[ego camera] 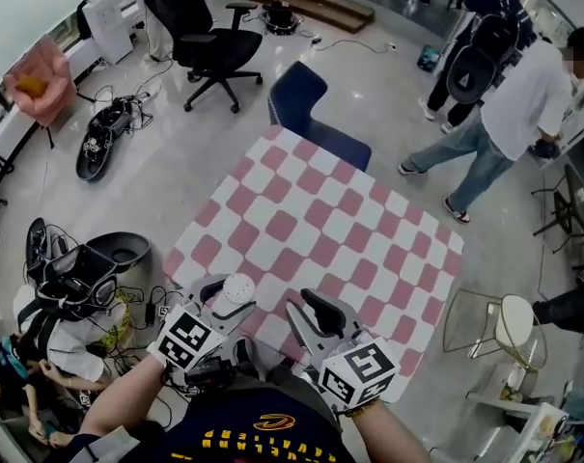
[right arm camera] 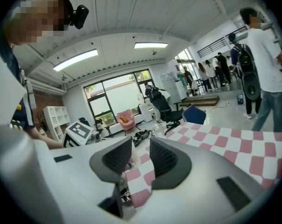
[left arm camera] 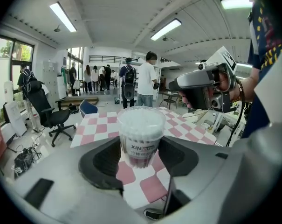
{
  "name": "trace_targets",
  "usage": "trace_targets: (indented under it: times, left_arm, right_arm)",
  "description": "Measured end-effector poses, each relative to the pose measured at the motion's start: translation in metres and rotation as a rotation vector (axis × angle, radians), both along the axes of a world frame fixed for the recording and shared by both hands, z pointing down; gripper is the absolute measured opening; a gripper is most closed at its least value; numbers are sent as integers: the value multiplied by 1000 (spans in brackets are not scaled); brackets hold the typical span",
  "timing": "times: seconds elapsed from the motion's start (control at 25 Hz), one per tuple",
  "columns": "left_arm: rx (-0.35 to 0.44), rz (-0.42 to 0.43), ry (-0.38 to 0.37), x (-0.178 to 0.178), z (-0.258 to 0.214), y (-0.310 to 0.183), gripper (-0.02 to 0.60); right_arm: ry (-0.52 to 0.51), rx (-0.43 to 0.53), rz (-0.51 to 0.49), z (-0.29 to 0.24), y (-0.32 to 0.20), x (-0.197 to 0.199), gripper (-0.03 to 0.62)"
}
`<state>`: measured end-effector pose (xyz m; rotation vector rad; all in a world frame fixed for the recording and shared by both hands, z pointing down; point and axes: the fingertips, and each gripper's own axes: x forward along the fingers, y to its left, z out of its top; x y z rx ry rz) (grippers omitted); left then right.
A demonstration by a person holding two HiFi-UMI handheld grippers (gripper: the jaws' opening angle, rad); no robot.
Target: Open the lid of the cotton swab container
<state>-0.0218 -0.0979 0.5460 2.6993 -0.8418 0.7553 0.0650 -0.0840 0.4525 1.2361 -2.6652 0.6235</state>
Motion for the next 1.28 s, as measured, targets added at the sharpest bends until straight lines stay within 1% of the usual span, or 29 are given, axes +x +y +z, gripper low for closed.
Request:
trace_targets:
  times: [0.08,0.16,0.24,0.32,0.48,0.68,0.8,0.88,1.0,1.28]
  left_arm:
    - [16,13,10,6,-20,2,255]
    - [32,45,13,13,-33,6,255]
    - [44,81,-9,19,-41,12,255]
    - [51,110,-19,24,-49,17,255]
    - [74,167,-26,37,-64,27,255]
    - [86,210,-30,46,-70,38,255]
    - [88,229,-28,52,-69,43,255]
    - [90,234,-29,53,-69,44,255]
    - [89,231,-24,52,-69,44,255]
    - [82,228,3,55,-68,47,255]
  right_arm:
    - [29,34,-110,-13,1,-16,118]
    - [67,59,-211,-23,2,-29,121]
    - [110,73,-302,-29,6,-41,178]
    - [161,91,-378,-32,10,-49,262]
    - [235,119,-472,-36,17,-56,265]
    - [324,157,-541,-30,28,-62,264]
    - [382,167,-564,-23,32,-62,264]
    - [399,173,-571,-21,32,-62,262]
    - [378,162,-559,-21,31,-61,258]
    - [267,78,-526,-19,29,-53,256]
